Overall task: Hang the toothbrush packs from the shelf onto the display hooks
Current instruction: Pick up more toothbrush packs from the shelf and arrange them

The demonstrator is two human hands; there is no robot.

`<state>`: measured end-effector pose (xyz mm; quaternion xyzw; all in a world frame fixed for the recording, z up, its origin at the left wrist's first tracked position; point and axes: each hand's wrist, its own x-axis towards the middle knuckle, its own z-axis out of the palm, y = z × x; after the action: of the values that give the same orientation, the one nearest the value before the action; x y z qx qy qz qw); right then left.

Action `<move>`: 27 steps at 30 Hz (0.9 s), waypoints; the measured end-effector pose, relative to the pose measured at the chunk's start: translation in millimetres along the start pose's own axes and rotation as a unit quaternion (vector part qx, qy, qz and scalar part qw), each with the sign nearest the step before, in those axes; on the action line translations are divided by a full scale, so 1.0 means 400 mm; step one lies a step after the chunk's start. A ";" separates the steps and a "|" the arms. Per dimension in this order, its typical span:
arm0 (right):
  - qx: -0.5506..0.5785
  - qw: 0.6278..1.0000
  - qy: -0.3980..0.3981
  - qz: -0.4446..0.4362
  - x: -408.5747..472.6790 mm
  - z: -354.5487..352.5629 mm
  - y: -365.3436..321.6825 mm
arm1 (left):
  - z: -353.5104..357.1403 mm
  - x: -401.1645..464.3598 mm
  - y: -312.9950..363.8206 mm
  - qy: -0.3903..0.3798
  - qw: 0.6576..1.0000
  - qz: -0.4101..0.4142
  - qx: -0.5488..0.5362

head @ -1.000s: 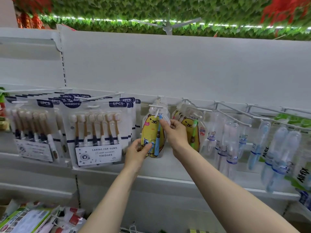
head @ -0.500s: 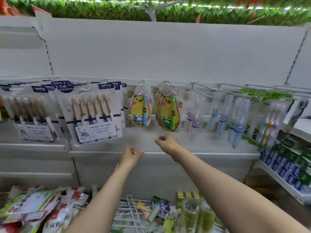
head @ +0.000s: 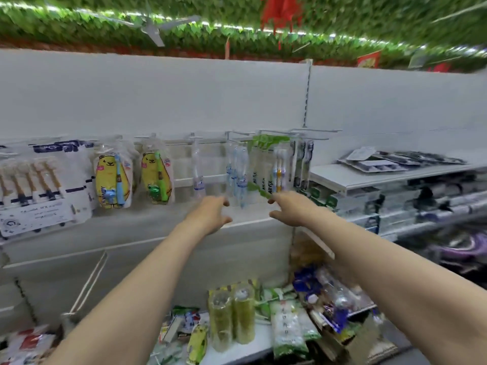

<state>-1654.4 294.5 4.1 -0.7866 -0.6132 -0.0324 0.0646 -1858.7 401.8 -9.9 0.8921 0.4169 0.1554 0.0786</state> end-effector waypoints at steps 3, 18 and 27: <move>-0.019 0.998 0.053 0.024 -0.160 -0.076 0.162 | 0.004 -0.011 0.208 0.011 0.998 0.069 0.000; -0.031 0.975 0.144 0.164 -0.825 -0.205 0.823 | 0.222 -0.150 1.060 0.012 0.955 0.296 -0.020; -0.043 0.965 0.131 0.223 -0.854 -0.191 1.172 | 0.364 0.028 1.390 -0.002 0.933 0.359 -0.026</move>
<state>-1282.0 -156.6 6.4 -0.8941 -0.4068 -0.1464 0.1164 -1402.1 53.0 5.5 0.9802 0.0642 0.1828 0.0417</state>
